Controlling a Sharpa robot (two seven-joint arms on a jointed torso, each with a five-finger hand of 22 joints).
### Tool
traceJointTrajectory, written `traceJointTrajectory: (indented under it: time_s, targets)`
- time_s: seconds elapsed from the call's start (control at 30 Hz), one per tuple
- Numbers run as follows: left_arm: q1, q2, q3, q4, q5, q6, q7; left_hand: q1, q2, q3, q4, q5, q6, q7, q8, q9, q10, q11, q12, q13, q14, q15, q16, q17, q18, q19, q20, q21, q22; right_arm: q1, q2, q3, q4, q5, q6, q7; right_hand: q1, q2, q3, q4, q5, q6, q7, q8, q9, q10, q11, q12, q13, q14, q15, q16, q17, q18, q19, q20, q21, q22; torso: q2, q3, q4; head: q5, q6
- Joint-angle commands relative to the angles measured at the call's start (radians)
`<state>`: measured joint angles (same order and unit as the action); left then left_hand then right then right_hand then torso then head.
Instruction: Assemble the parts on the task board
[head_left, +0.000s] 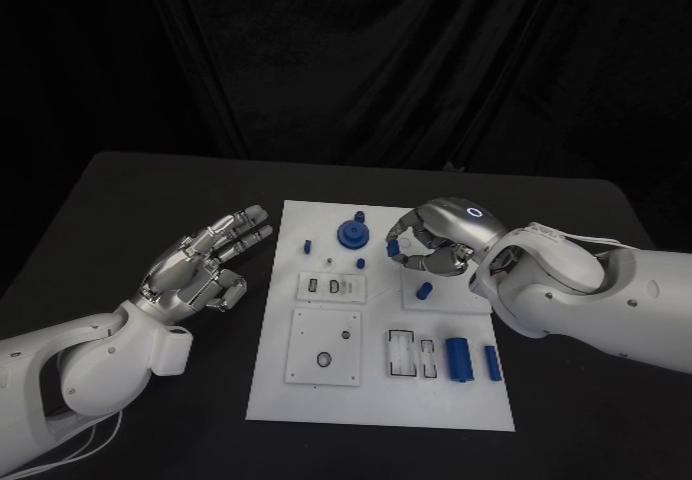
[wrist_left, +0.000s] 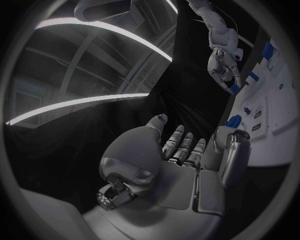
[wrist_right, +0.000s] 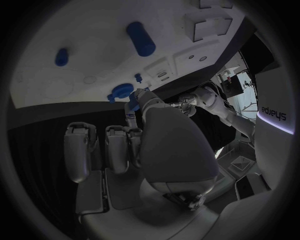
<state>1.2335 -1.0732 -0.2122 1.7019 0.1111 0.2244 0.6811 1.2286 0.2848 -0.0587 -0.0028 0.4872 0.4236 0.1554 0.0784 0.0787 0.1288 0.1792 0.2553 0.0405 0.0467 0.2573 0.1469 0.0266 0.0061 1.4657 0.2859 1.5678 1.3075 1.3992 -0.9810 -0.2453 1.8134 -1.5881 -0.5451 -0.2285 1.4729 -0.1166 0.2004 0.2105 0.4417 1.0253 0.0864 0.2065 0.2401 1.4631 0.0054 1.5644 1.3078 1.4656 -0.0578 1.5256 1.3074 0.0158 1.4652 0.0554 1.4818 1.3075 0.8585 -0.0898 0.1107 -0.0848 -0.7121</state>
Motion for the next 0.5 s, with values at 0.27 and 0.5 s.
traceJointTrajectory:
  time_s: [0.27,0.5]
  targets:
    - [0.001,0.002,0.000,0.002,0.005,0.016,0.053,-0.011,0.002,0.001,-0.006,0.004,0.008,0.013,0.005,-0.001,0.002,0.007,0.006,0.001,0.002,0.008,0.006,0.001,-0.006,0.105,0.009,0.003,0.263,-0.034,0.114,0.001,-0.064,-0.063,0.099,-0.017,0.010,0.006,0.001,-0.007,0.006,-0.005,0.004,0.006,0.027,0.104,0.005,0.003,0.258,0.083,0.001,-0.005,0.156,0.014,0.046,-0.003,-0.004,0.203,0.000,0.0032,-0.0037,0.020,0.002]
    - [0.001,0.003,0.000,0.002,0.005,0.017,0.051,-0.011,0.002,0.001,-0.006,0.004,0.008,0.013,0.005,-0.001,0.002,0.007,0.006,0.001,0.002,0.008,0.006,0.001,-0.006,0.105,0.009,0.003,0.263,-0.044,0.154,0.001,-0.091,-0.082,0.132,-0.036,0.010,0.006,0.001,-0.008,0.007,-0.007,0.005,0.006,0.028,0.106,0.006,0.005,0.261,0.082,0.001,-0.007,0.154,0.014,0.045,-0.003,-0.006,0.202,-0.001,0.0021,-0.0035,0.025,0.002]
